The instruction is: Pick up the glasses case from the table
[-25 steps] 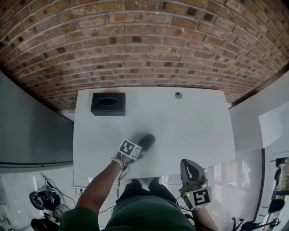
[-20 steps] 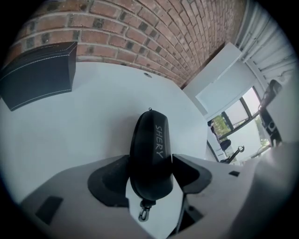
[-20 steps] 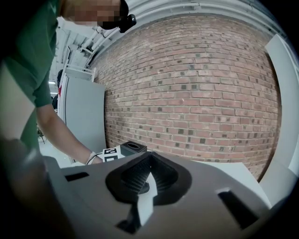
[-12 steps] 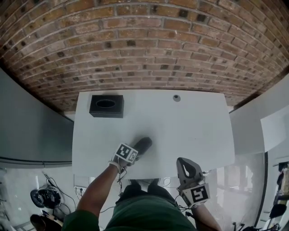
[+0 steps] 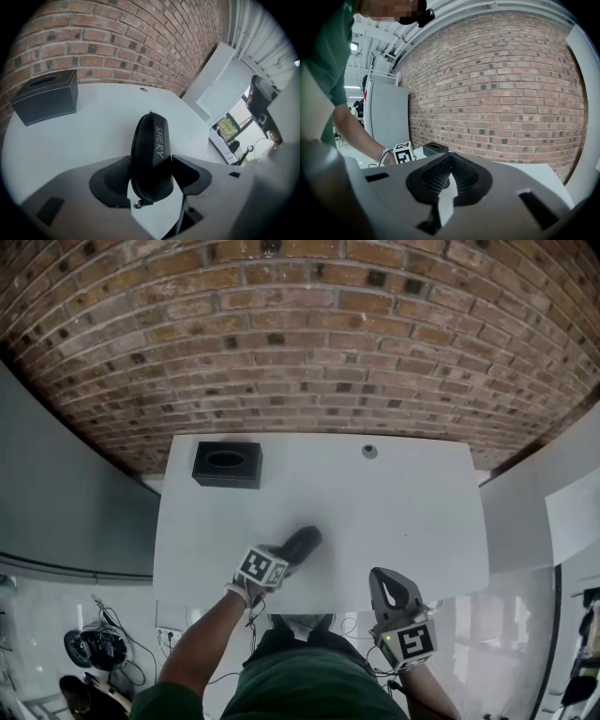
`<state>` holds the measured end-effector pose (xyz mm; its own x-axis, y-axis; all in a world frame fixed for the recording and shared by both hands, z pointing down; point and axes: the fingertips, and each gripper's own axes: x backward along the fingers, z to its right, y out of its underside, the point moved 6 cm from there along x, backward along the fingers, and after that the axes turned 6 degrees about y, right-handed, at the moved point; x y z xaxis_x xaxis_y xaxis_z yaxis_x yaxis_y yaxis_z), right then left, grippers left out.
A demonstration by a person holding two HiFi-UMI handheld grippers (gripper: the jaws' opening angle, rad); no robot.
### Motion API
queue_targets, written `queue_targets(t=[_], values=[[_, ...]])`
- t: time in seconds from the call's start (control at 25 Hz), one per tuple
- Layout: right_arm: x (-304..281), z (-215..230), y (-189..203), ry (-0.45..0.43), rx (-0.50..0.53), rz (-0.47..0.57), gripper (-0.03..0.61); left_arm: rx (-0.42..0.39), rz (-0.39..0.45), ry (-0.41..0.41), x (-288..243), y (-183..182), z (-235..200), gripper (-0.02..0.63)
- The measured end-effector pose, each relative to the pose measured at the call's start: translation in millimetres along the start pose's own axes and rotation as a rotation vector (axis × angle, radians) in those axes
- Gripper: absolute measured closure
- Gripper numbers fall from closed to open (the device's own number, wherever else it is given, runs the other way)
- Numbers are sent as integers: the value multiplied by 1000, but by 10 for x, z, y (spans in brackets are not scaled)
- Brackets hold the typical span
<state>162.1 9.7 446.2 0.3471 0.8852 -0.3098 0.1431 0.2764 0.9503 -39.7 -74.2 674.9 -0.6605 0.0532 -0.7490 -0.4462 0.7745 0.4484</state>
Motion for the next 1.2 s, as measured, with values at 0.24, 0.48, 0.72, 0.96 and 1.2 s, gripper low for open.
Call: queue_targets(t=[0.24,0.48,0.72,0.96,1.2], values=[[-10,32,-11,-9,5,3,578,-33,90,-27,215,-93,136,347],[-14,124,-51,-11,12,18,578,-97,224,-63,609,-280,388,347],[-32,165,-136,-17,20,40,578,-102,373,-92,1067,-444,622,347],[-50,201,-231,-23,50,39,578,-117,478,-123,1436,-512,798,347],[-49,216,-265,-37,63,6,578,-149,554,-161,1716,-555,983,347]])
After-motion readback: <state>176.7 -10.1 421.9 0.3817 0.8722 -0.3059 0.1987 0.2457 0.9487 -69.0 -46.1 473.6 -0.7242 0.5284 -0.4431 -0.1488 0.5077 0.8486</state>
